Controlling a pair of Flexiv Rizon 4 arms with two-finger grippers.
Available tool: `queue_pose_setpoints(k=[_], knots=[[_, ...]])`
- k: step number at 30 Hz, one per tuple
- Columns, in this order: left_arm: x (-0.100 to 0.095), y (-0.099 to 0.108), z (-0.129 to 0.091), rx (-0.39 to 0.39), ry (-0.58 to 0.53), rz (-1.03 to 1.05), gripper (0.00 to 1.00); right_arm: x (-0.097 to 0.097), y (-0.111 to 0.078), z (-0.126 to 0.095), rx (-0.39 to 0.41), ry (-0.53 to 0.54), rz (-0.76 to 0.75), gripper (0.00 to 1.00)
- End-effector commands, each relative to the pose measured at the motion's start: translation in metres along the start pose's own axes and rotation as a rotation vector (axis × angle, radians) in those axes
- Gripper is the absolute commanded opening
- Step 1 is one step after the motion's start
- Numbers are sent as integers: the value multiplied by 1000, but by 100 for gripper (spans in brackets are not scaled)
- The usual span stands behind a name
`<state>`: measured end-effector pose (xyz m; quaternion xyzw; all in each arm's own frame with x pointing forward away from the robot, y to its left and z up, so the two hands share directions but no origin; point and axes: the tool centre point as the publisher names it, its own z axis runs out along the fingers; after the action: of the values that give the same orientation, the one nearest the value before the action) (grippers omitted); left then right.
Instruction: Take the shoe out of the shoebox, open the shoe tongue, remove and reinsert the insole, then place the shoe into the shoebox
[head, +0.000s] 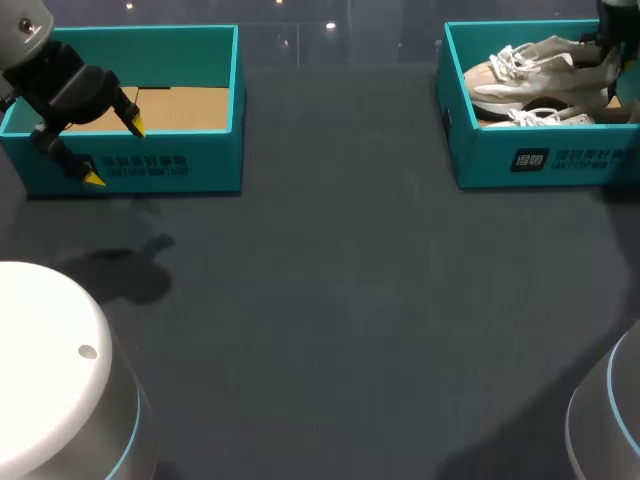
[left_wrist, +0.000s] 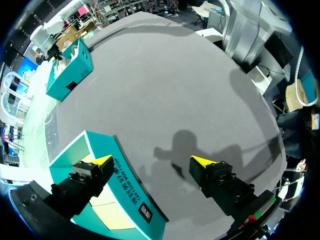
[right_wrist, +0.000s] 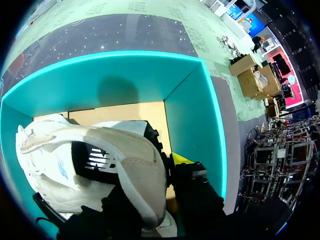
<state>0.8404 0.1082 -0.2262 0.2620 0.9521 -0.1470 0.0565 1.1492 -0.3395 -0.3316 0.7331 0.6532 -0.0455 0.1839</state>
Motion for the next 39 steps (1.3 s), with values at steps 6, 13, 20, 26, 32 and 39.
queue_pose_setpoints(k=[6,13,20,26,32,39], knots=[[1,0,0,-3,0,0,100,-1,10,23,-1,33,-4,0],[1,0,0,-3,0,0,100,1,12,33,31,33,-6,0],[1,0,0,-3,0,0,100,6,11,40,51,48,-9,0],[1,0,0,-3,0,0,100,8,11,41,66,73,-14,16],[1,0,0,-3,0,0,100,10,11,41,74,83,-15,31],[1,0,0,-3,0,0,100,9,11,34,71,86,-11,40]])
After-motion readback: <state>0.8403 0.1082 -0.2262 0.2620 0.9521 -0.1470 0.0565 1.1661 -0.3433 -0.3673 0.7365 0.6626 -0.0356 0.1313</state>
